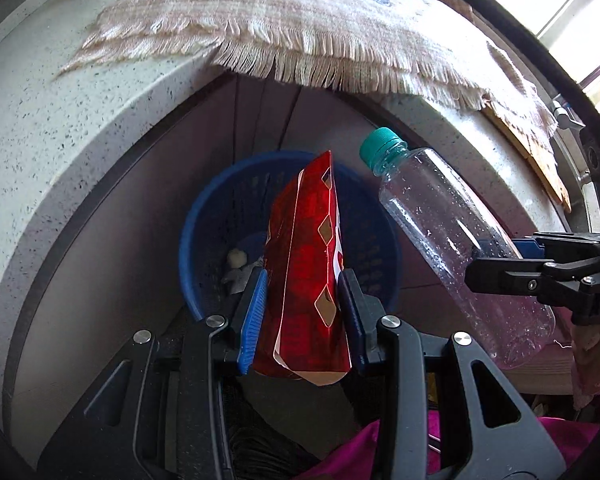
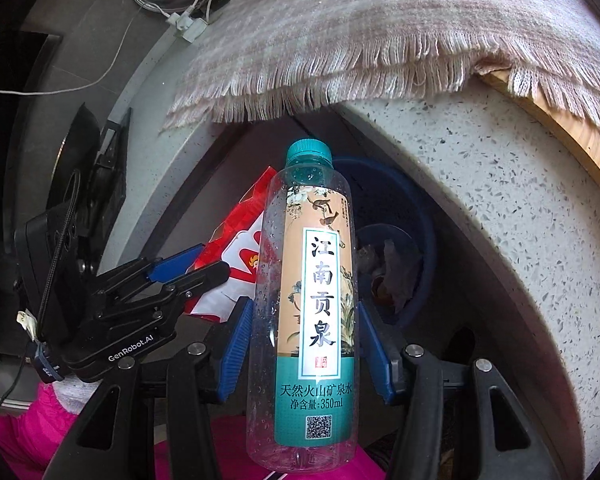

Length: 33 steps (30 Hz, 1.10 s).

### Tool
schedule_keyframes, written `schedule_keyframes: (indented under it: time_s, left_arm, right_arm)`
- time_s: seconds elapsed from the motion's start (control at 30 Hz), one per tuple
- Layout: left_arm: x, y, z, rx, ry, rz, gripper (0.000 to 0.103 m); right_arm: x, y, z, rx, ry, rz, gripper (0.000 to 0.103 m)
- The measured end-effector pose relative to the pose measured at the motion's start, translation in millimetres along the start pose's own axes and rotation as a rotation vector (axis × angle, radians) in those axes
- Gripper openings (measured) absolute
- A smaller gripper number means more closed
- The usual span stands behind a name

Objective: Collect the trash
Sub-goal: 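Carry the red bag and water bottle with both tools over the wastebasket, then open both tools to drop the red bag and bottle into the wastebasket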

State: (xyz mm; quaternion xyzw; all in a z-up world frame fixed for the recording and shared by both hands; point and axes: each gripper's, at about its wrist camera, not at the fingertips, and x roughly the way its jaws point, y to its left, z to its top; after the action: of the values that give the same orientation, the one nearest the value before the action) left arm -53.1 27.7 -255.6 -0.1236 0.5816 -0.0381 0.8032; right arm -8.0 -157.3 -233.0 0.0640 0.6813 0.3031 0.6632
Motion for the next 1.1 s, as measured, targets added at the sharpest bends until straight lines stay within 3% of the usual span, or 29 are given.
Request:
schedule_keyframes:
  time_s: [0.6,1.1]
  left_arm:
    - [43.7,10.7,1.5,-0.044,0.078,0.031,0.036]
    - [26.2,17.1,7.0,-0.05,0.055,0.043,0.041]
  right_arm:
    - [54.1,-0.2,2.2,-0.004,0.092,-0.094,0.055]
    - [50.0,5.5,10.1,-0.039,0.075,-0.109,0.063]
